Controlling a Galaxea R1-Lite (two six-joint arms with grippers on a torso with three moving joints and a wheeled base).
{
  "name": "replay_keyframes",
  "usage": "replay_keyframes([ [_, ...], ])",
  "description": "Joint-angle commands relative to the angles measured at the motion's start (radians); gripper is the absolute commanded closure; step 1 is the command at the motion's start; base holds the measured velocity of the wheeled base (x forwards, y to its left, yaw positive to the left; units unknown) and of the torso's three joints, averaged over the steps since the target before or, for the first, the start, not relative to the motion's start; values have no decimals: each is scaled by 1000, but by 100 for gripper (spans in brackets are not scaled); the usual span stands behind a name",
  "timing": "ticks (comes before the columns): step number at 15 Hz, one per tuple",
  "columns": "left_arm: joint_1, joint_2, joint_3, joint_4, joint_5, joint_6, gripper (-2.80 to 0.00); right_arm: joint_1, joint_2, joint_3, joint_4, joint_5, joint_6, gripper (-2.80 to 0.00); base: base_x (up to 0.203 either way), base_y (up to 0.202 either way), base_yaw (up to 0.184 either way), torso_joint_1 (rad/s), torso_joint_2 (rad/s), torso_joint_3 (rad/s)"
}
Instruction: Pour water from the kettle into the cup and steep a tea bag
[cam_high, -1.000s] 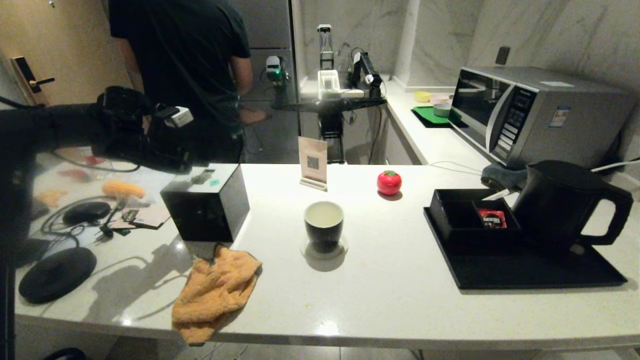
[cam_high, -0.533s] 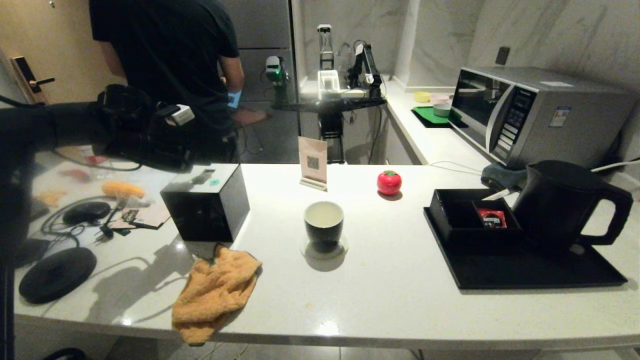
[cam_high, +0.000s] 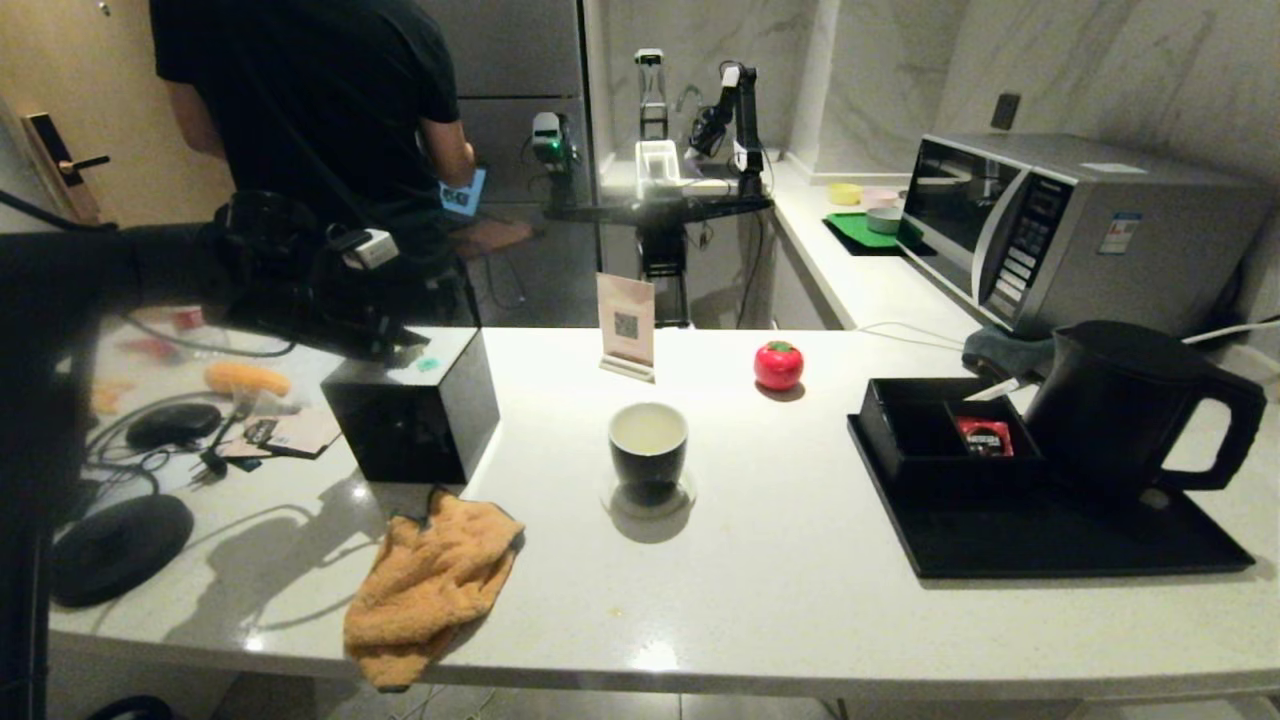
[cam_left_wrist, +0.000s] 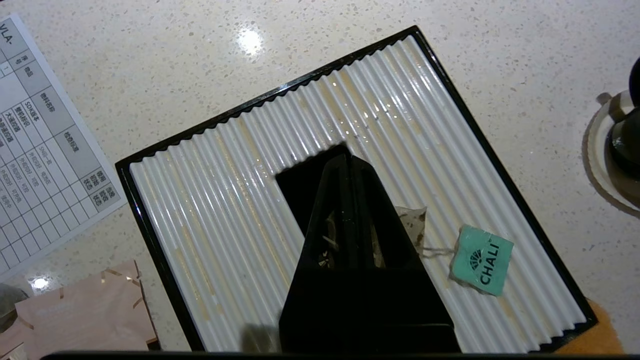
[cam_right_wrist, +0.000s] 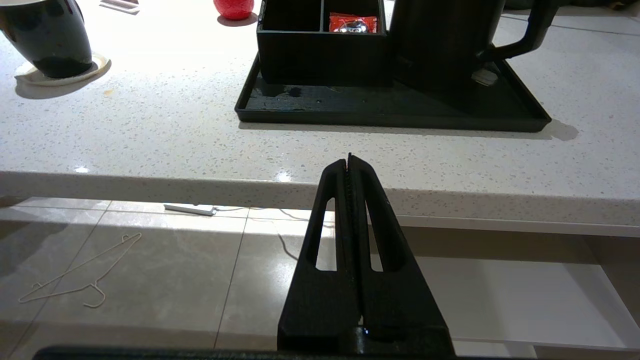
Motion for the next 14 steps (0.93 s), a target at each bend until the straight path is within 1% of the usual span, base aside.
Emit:
replay_keyframes([
  [1,-6,14,1,6,-4,2,0,0,1,0,0,0,0,0,0,0,0,0,0,0],
  [5,-6,9,0,64,-5,15,0,0,1,0,0,0,0,0,0,0,0,0,0,0],
  [14,11,-64,0,65,-5,19,0,0,1,0,0,0,0,0,0,0,0,0,0,0],
])
